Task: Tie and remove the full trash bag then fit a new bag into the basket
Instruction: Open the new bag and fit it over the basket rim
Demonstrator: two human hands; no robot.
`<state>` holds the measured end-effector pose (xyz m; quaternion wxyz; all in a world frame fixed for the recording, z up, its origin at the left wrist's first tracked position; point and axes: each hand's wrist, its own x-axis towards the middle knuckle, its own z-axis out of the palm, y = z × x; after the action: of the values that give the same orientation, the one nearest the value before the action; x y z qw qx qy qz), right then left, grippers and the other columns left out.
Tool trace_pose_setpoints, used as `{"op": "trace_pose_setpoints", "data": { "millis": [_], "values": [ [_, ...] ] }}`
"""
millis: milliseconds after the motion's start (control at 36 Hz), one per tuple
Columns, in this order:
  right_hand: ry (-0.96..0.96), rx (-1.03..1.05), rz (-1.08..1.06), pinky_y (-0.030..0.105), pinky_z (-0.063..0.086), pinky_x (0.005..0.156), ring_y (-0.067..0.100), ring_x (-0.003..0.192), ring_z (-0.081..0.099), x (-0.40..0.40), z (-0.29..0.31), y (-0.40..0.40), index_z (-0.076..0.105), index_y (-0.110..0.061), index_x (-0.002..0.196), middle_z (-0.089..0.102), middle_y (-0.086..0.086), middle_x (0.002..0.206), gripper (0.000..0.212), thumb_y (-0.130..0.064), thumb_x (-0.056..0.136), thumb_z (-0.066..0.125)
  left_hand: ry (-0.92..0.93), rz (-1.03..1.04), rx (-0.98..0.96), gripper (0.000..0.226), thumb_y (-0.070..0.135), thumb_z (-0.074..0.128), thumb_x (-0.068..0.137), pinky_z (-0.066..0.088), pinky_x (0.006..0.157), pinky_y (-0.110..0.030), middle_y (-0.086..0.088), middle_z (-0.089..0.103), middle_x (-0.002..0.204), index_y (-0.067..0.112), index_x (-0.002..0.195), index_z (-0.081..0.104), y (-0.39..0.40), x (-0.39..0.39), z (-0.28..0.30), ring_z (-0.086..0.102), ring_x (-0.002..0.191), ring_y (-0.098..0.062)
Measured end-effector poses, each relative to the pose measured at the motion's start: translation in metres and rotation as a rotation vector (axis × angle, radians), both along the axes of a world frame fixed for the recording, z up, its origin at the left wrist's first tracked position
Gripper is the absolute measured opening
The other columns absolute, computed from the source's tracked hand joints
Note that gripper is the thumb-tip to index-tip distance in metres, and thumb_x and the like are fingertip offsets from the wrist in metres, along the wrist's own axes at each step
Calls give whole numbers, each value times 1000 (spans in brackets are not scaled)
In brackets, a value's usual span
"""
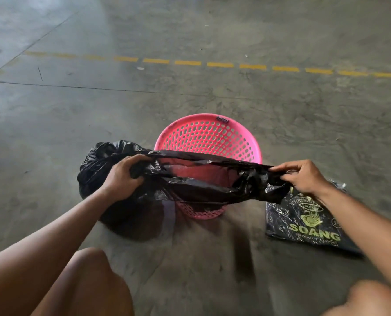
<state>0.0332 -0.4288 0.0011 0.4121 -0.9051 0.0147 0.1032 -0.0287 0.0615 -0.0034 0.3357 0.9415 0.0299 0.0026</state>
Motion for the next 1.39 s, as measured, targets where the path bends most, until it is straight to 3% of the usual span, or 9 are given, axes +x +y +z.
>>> {"op": "trace_pose_setpoints", "data": {
  "millis": [56, 194, 333, 528, 667, 778, 972, 1194, 1389],
  "values": [
    [-17, -39, -50, 15, 53, 78, 2, 76, 68, 5, -14, -4, 78, -49, 75, 80, -2, 90, 61, 12, 77, 71, -8, 12, -34, 68, 9, 71, 66, 49, 100, -29, 5, 71, 121, 36, 128, 65, -3, 3, -7, 67, 111, -18],
    [-91, -133, -83, 25, 50, 89, 17, 91, 69, 14, -20, 14, 77, -18, 113, 77, 9, 99, 44, 0, 73, 80, -12, -28, 25, 89, 8, 76, 66, 45, 106, -34, -6, 56, 126, 36, 145, 45, -6, 14, -20, 60, 118, -27],
    [-117, -44, -172, 24, 46, 80, 19, 83, 66, 36, -20, 26, 77, -19, 109, 73, 6, 91, 37, -6, 74, 82, 23, 83, -7, 81, 6, 78, 71, 45, 101, -30, -8, 55, 122, 40, 140, 52, -7, 31, -23, 59, 107, -22],
    [-68, 224, -327, 30, 51, 86, 15, 87, 66, 72, -12, 46, 81, -15, 91, 77, 9, 92, 19, -7, 78, 71, 103, 201, -361, 51, 25, 68, 71, 52, 105, -35, 3, 72, 122, 41, 120, 72, -2, 76, -21, 69, 111, -15],
    [-55, 234, -384, 38, 57, 83, 21, 85, 73, 94, -23, 43, 79, -32, 62, 80, 9, 84, 13, -40, 54, 73, 237, 268, -586, 39, 9, 45, 82, 54, 66, -23, 1, 79, 88, 20, 104, 76, -19, 98, 1, 67, 75, -14],
    [13, 314, -351, 33, 52, 78, 19, 78, 65, 99, -22, 53, 78, -18, 67, 76, 12, 86, 4, -21, 71, 79, 283, 436, -499, 39, 47, 66, 74, 58, 76, -40, -15, 78, 91, 14, 88, 80, -10, 112, -4, 71, 77, -33],
    [-55, 256, -351, 39, 57, 87, 21, 79, 67, 120, -27, 57, 75, -24, 71, 75, 4, 83, 6, -21, 67, 75, 11, 425, -437, 35, 23, 80, 78, 59, 95, -34, 1, 79, 102, 27, 113, 76, -15, 130, -10, 75, 97, -19],
    [-122, 67, -191, 36, 49, 106, 27, 119, 63, 140, -12, 68, 51, -26, 144, 64, 8, 133, 74, -2, 75, 63, 107, 331, -243, 66, 26, 83, 75, 64, 87, -41, 0, 73, 112, 50, 130, 54, -10, 156, -1, 73, 95, -24],
    [29, -123, -151, 34, 48, 103, 32, 126, 56, 153, -8, 74, 41, -32, 151, 55, 15, 145, 82, -6, 75, 53, 275, 382, -129, 52, 20, 72, 84, 62, 82, -36, -11, 68, 111, 30, 132, 59, -22, 170, 19, 72, 92, -31]
  ]
}}
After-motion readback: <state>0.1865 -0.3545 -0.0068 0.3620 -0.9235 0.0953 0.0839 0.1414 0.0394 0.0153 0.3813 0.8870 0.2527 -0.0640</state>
